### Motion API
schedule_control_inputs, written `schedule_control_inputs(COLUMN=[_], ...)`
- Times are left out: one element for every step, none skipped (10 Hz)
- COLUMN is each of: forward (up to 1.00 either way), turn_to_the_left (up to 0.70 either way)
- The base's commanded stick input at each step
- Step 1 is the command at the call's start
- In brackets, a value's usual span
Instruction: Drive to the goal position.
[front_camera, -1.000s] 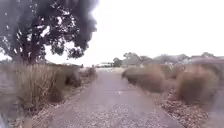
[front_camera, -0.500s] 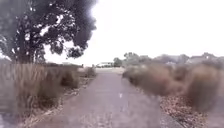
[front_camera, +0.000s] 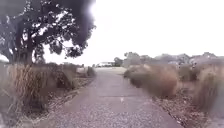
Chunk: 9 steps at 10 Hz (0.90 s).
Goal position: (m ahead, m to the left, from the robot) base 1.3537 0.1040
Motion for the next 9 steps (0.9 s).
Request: schedule_control_inputs(forward=[0.50,0.50,0.50,0.50,0.50,0.50,0.50,0.50,0.50], turn_to_the_left=[0.00,0.00,0.00,0.00,0.00,0.00,0.00,0.00,0.00])
